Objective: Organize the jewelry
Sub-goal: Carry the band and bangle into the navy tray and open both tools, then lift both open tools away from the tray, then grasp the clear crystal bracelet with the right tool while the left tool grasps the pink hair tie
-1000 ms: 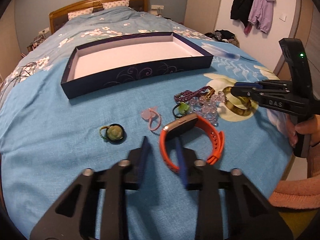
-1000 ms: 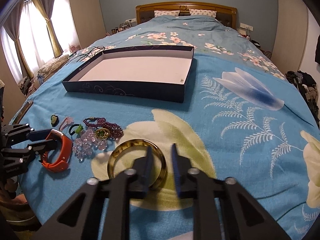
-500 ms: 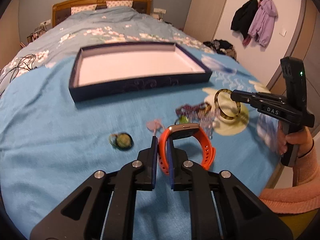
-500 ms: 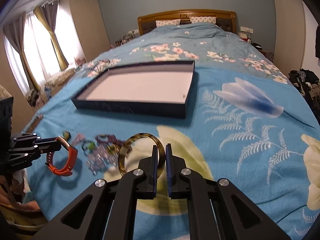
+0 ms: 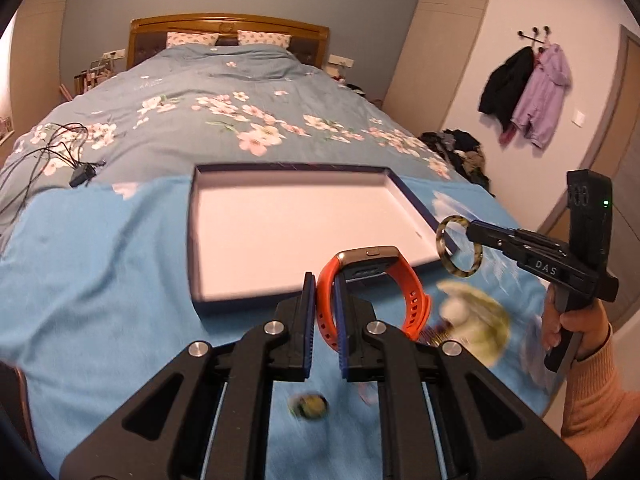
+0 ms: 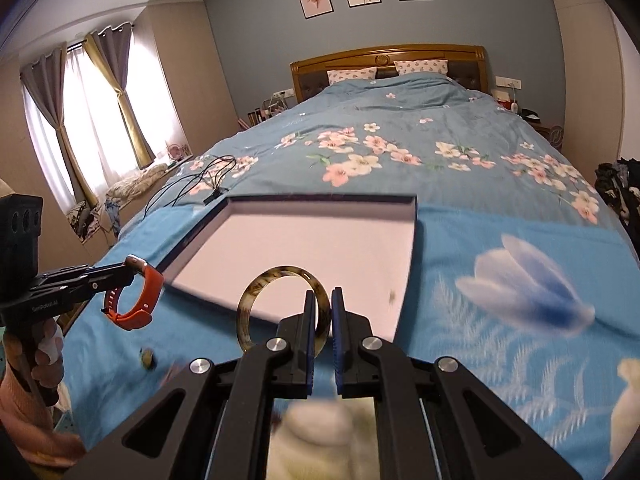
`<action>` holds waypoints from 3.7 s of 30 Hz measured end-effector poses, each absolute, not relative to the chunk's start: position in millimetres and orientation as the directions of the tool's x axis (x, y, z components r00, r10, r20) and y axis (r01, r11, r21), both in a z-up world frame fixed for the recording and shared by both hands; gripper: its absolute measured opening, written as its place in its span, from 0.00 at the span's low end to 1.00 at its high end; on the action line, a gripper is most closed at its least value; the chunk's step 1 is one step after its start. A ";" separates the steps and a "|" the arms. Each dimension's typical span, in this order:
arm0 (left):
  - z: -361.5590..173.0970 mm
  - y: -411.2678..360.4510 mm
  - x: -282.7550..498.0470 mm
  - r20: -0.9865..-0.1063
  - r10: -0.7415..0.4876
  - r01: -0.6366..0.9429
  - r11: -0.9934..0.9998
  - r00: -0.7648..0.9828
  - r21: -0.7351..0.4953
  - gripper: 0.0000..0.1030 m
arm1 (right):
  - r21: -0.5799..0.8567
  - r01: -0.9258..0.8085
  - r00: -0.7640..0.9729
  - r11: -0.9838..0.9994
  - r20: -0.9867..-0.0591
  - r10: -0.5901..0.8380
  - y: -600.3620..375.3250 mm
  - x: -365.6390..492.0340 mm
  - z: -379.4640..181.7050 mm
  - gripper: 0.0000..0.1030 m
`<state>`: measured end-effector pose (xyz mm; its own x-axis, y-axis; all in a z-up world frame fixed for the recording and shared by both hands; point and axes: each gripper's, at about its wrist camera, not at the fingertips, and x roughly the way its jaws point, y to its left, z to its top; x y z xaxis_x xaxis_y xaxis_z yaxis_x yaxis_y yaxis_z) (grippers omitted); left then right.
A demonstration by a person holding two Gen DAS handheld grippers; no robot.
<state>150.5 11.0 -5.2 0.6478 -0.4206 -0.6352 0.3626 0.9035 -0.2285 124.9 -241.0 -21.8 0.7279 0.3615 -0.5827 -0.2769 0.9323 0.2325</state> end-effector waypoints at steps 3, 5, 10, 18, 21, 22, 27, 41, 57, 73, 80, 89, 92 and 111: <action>0.8 10.4 175.6 -0.637 -0.394 0.342 0.916 0.663 -0.211 0.09 | 0.230 -0.270 0.729 0.935 -0.586 0.355 -238.1 151.5 -19.5 0.06; 2.3 9.4 193.2 -0.639 -0.386 0.332 0.920 0.666 -0.210 0.09 | 0.230 -0.265 0.725 0.936 -0.593 0.351 -235.0 168.7 -20.0 0.06; -5.1 3.7 240.2 -0.660 -0.357 0.303 0.932 0.661 -0.201 0.09 | 0.239 -0.234 0.711 0.942 -0.619 0.333 -231.6 210.1 -27.7 0.06; -33.5 -5.3 305.4 -0.714 -0.329 0.270 0.942 0.618 -0.201 0.09 | 0.205 -0.207 0.679 0.957 -0.674 0.291 -216.4 257.4 -39.1 0.06; -41.8 -7.7 327.4 -0.737 -0.314 0.252 0.947 0.598 -0.198 0.09 | 0.208 -0.198 0.658 0.958 -0.697 0.287 -213.2 272.6 -43.0 0.06; -44.0 -8.0 332.4 -0.742 -0.312 0.251 0.948 0.594 -0.197 0.09 | 0.204 -0.192 0.653 0.960 -0.704 0.280 -212.1 277.9 -44.2 0.06; -51.7 -14.2 361.0 -0.767 -0.295 0.247 0.952 0.570 -0.183 0.09 | 0.187 -0.172 0.619 0.967 -0.743 0.254 -206.6 297.5 -52.1 0.06; -72.1 -28.3 404.3 -0.834 -0.246 0.212 0.964 0.493 -0.159 0.10 | 0.155 -0.133 0.581 0.979 -0.788 0.204 -201.6 311.6 -61.0 0.08; -9.6 -1.7 281.5 -0.628 -0.248 0.285 0.958 0.738 -0.044 0.65 | 0.137 -0.457 0.656 0.879 -0.615 0.437 -204.3 147.5 -8.9 0.43; -35.7 -4.0 110.3 -0.604 -0.344 0.442 0.897 0.719 0.015 0.66 | 0.156 -0.510 0.538 0.846 -0.710 0.455 -178.4 58.1 -68.7 0.42; -49.7 -8.1 100.8 -0.626 -0.344 0.451 0.892 0.699 0.013 0.66 | 0.150 -0.496 0.541 0.855 -0.716 0.440 -174.1 53.1 -75.9 0.08; -59.2 -11.5 95.2 -0.650 -0.372 0.491 0.871 0.662 0.002 0.64 | 0.198 -0.496 0.575 0.845 -0.655 0.491 -184.2 38.6 -61.4 0.08; -62.5 -20.2 90.9 -0.660 -0.390 0.526 0.851 0.643 0.010 0.64 | 0.216 -0.493 0.589 0.843 -0.630 0.506 -188.3 35.8 -53.0 0.08; -88.7 -42.3 128.3 -0.769 -0.399 0.532 0.841 0.499 -0.092 0.27 | 0.233 -0.478 0.637 0.847 -0.572 0.517 -197.3 34.0 -32.9 0.08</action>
